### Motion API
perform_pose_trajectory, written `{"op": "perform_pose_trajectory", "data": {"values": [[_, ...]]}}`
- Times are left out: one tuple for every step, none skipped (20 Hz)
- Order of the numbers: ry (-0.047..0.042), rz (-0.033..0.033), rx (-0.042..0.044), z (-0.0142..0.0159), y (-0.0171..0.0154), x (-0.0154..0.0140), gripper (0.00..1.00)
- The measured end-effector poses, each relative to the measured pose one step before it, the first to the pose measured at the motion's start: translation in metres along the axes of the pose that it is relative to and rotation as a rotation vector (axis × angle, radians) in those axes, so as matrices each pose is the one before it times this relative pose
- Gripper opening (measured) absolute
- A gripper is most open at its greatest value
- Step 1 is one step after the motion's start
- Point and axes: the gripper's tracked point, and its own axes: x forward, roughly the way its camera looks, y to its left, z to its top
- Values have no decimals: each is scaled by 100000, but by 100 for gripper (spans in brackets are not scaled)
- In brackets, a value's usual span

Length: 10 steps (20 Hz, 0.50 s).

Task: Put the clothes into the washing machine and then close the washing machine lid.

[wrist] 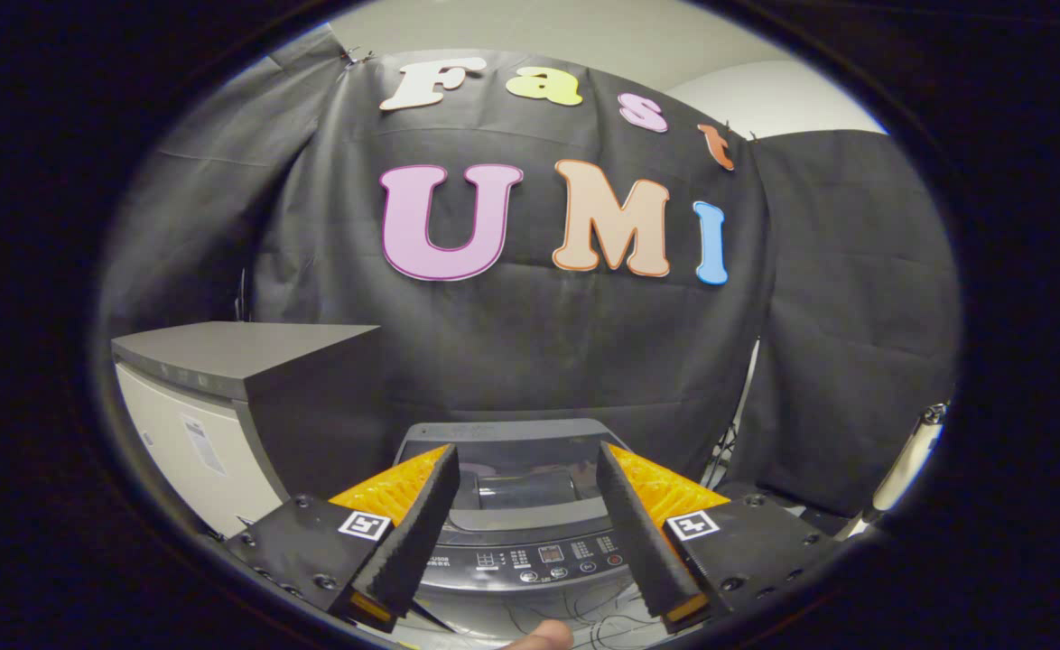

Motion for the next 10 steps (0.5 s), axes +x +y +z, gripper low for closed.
{"op": "perform_pose_trajectory", "data": {"values": [[-746, 434, 187, 213, 119, -151, 95], [-406, -422, -449, 178, -197, -60, 95], [287, -641, -690, 56, -172, -247, 95], [-278, -468, -392, 215, -150, -150, 95], [-488, -196, 86, 283, -31, -191, 96], [-777, 55, 434, 312, 71, -194, 96], [-625, 580, 319, 241, 135, -195, 96], [-785, 1046, 301, 260, 187, -265, 97], [-200, 885, -259, 142, 134, -231, 97], [-794, 921, -220, 367, 153, -280, 97]]}}
